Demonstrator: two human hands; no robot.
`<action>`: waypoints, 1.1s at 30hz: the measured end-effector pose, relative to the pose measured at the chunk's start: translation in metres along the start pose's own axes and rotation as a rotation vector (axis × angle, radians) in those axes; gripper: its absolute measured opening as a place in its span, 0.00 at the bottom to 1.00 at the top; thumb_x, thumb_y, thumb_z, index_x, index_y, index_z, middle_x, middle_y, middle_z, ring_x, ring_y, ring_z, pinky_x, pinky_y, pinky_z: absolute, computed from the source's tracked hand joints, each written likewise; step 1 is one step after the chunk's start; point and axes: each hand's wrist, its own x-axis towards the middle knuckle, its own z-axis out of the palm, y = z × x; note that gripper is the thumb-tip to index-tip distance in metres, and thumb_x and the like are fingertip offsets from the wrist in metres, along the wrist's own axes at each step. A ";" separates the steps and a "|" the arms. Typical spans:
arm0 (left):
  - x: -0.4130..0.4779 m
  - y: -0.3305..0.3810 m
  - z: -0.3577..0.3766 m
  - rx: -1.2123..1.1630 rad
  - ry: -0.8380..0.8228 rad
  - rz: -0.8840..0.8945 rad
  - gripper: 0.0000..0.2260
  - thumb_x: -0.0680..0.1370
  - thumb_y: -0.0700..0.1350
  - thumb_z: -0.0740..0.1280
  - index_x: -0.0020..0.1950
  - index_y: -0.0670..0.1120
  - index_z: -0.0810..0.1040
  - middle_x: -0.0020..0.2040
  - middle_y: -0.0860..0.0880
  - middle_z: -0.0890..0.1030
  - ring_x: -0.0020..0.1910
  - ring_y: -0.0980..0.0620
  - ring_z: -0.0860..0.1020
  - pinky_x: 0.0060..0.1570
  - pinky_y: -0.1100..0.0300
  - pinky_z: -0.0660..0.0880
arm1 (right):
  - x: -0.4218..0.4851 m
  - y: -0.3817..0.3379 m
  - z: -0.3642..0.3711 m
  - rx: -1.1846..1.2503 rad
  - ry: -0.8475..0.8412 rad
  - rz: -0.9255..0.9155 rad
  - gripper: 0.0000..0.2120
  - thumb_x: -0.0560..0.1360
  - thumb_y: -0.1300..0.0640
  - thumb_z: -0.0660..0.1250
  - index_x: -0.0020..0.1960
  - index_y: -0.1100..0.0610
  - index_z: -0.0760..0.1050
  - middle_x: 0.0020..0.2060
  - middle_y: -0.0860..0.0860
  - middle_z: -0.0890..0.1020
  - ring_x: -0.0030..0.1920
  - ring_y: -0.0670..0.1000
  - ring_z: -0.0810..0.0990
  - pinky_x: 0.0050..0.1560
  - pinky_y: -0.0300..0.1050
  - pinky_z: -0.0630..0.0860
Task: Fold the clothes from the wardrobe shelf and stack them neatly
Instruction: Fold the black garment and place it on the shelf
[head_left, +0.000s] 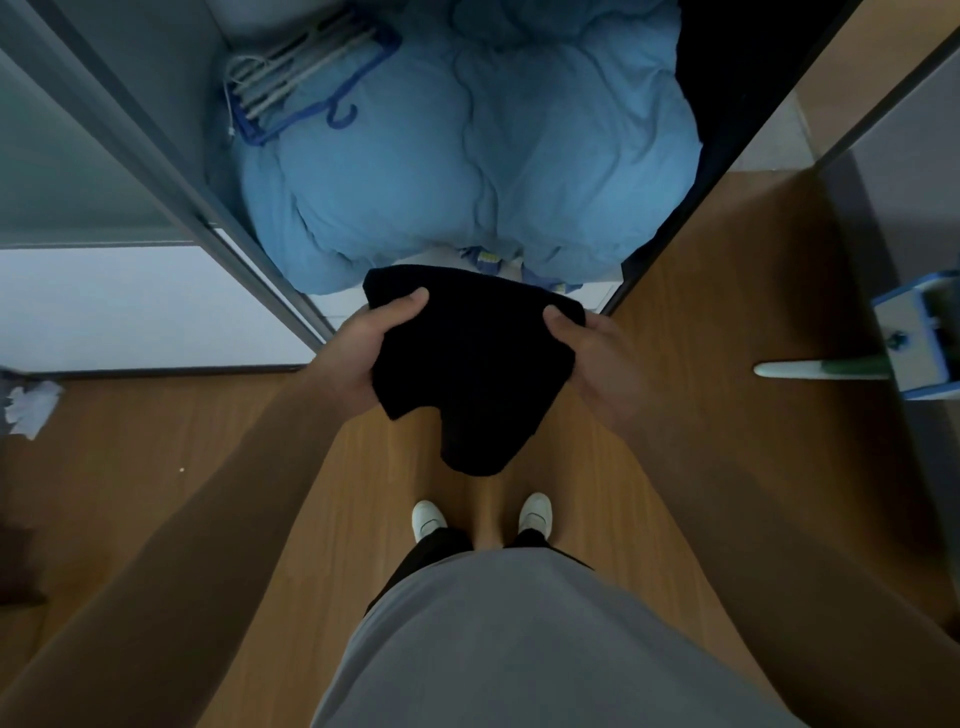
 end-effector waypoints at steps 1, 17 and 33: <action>-0.001 0.003 -0.002 0.041 0.006 0.014 0.17 0.78 0.49 0.68 0.64 0.43 0.77 0.53 0.45 0.85 0.53 0.47 0.84 0.45 0.58 0.81 | 0.001 -0.004 -0.001 0.037 -0.001 -0.006 0.13 0.82 0.54 0.64 0.63 0.57 0.79 0.54 0.52 0.86 0.56 0.51 0.84 0.58 0.45 0.78; 0.000 0.017 0.016 0.180 0.000 0.087 0.10 0.78 0.54 0.69 0.49 0.52 0.88 0.55 0.47 0.86 0.55 0.49 0.84 0.46 0.61 0.81 | 0.011 -0.017 -0.018 0.266 0.053 0.085 0.21 0.81 0.48 0.63 0.70 0.57 0.74 0.63 0.54 0.82 0.61 0.53 0.82 0.64 0.49 0.76; 0.008 0.007 0.010 0.168 0.110 0.141 0.18 0.76 0.56 0.71 0.60 0.46 0.81 0.55 0.47 0.85 0.55 0.48 0.84 0.47 0.60 0.81 | 0.003 -0.024 -0.022 0.113 0.105 -0.025 0.09 0.82 0.61 0.63 0.60 0.63 0.76 0.55 0.57 0.82 0.57 0.56 0.82 0.63 0.56 0.78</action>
